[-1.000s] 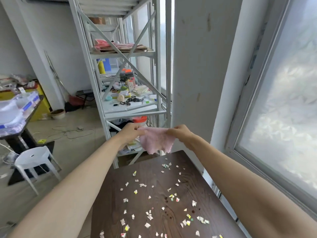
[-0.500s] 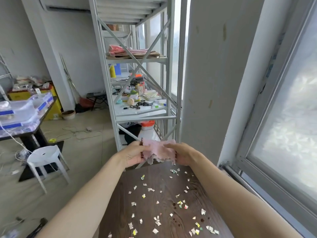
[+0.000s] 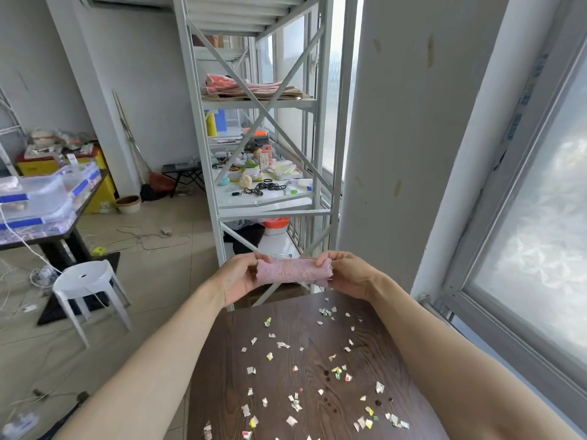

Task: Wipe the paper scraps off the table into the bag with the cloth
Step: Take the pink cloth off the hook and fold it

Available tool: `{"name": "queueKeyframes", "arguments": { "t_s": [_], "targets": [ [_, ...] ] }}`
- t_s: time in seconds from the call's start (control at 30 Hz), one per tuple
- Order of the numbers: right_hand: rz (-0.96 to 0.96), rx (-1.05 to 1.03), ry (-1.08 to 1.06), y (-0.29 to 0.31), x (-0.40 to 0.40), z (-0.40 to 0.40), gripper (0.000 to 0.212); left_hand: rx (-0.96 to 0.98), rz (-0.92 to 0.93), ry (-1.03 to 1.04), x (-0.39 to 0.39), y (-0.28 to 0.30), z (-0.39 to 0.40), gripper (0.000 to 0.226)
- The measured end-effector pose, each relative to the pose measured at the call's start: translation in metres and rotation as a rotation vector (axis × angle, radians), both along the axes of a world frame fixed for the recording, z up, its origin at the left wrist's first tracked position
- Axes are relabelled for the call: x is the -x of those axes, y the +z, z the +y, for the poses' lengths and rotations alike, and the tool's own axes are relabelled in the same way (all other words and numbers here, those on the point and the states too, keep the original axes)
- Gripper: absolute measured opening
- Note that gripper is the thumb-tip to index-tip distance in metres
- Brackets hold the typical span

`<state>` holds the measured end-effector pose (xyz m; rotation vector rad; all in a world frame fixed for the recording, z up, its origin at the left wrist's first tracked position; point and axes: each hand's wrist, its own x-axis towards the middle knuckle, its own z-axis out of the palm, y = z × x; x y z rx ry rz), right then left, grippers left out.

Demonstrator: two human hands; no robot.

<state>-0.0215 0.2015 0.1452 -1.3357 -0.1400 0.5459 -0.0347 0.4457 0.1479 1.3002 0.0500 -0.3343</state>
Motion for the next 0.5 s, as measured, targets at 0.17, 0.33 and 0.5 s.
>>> {"name": "queueKeyframes", "arguments": {
  "t_s": [0.17,0.33,0.5],
  "targets": [
    [0.082,-0.005,0.037,0.000,0.008,0.002,0.038,0.024,0.014,-0.086,0.000,-0.004,0.001,0.012],
    [0.167,0.182,0.005,-0.022,-0.002,0.012,0.055,-0.151,-0.031,-0.075,-0.008,-0.023,0.000,0.044],
    [0.064,0.549,0.060,-0.046,-0.001,0.042,0.059,-0.438,-0.124,-0.035,-0.016,-0.040,-0.021,0.045]
  ]
}}
